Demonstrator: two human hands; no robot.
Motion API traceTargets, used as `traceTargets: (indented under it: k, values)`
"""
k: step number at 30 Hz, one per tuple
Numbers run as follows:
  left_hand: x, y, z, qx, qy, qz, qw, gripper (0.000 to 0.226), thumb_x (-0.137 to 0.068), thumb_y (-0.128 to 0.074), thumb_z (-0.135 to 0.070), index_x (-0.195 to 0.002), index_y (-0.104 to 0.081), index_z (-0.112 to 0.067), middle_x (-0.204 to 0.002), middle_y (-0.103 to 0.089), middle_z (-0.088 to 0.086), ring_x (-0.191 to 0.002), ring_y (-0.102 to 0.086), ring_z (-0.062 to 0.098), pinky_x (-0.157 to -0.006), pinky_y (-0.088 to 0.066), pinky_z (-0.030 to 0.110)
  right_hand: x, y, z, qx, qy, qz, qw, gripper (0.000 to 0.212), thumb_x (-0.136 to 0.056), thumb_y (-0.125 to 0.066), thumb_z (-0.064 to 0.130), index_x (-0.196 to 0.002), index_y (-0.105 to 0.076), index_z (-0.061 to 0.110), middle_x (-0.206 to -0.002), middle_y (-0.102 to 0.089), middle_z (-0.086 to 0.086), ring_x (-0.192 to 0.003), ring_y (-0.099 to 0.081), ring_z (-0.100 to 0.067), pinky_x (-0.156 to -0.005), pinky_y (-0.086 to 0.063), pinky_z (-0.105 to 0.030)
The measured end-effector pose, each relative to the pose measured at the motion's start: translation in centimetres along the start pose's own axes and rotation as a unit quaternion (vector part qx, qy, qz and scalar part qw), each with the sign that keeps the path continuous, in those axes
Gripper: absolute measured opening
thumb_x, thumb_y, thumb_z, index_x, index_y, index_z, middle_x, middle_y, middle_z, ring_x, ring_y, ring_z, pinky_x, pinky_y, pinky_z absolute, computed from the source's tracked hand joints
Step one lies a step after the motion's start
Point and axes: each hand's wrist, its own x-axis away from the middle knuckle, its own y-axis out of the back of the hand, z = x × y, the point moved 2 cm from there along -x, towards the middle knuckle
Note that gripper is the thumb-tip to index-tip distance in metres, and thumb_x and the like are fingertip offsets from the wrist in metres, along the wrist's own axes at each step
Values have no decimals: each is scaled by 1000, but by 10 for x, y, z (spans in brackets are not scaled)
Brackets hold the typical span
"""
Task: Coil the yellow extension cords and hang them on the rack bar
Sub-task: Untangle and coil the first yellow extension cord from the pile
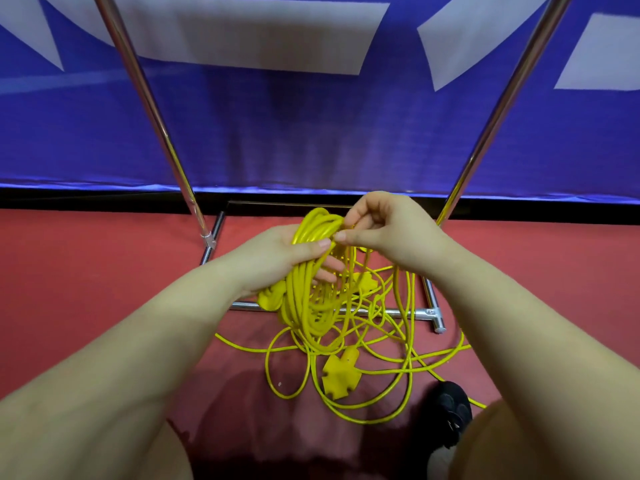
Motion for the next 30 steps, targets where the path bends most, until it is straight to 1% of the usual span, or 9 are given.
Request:
traceTargets:
  k: [2,5,8,11,14,16,20,26,30]
  values:
    - [0,-6,2,-7,5,9,1000,10,-94,-47,-15,-95,-56,-18,-70,-71,3,-65,-70,16,-64,-57,28,0,-2,1,21,10,-31,999,28,-70,-80,22,-73,-53,22,-62,-55,2,-58,-48,-10,-56,-39,-21]
    - [-1,-5,0,40,17,-19,999,13,-94,-49,-13,-83,-55,-11,-59,-63,1,-54,-65,15,-54,-55,28,-1,-2,-7,57,-20,-47,997,30,-73,-76,37,-75,-53,18,-64,-57,-1,-58,-52,-14,-60,-44,-30]
    - [-2,2,-4,90,14,-64,994,23,-94,-49,-16,-73,-53,-7,-55,-59,3,-48,-60,14,-48,-54,26,-1,-1,-23,175,-109,55,977,41,-84,-56,53,-88,-59,12,-86,-69,-10,-79,-64,-23,-79,-52,-38]
    - [-5,13,-6,140,-7,-117,983,23,-95,-48,-16,-74,-53,-7,-54,-58,-1,-48,-61,12,-49,-55,26,3,2,-29,249,-141,109,952,24,-94,-50,40,-80,-48,20,-94,-70,-11,-87,-65,-31,-80,-50,-38]
    - [-8,21,-4,142,-11,-157,977,19,-95,-48,-16,-80,-55,-8,-55,-63,-1,-52,-65,13,-54,-56,28,0,9,-20,92,-99,-2,991,20,-95,-52,24,-76,-46,22,-74,-67,-11,-66,-63,-31,-70,-52,-44]
    - [-8,24,-3,145,-1,-161,976,16,-96,-47,-18,-86,-56,-9,-60,-68,1,-57,-69,14,-56,-57,28,-2,17,-12,-38,-82,-111,990,17,-93,-55,21,-76,-52,22,-63,-57,-5,-53,-56,-21,-61,-51,-42]
    - [-7,28,-3,230,27,-153,961,20,-98,-43,-23,-85,-53,-11,-71,-73,6,-63,-71,17,-55,-58,29,-5,31,-13,-54,-83,-188,977,20,-90,-56,23,-70,-58,23,-59,-50,6,-52,-42,-11,-55,-37,-27]
    - [-3,20,-4,195,38,-111,974,18,-96,-46,-18,-85,-55,-7,-73,-73,11,-63,-71,20,-55,-59,32,-3,24,-12,55,-75,-100,991,24,-94,-51,27,-71,-55,22,-61,-45,4,-47,-36,-6,-40,-28,-12]
    - [-4,15,1,131,47,-77,987,14,-95,-48,-16,-90,-57,-7,-77,-73,11,-67,-71,19,-63,-58,33,-2,17,-10,142,-49,-29,988,21,-95,-49,30,-84,-60,16,-65,-50,2,-56,-44,-9,-56,-38,-25]
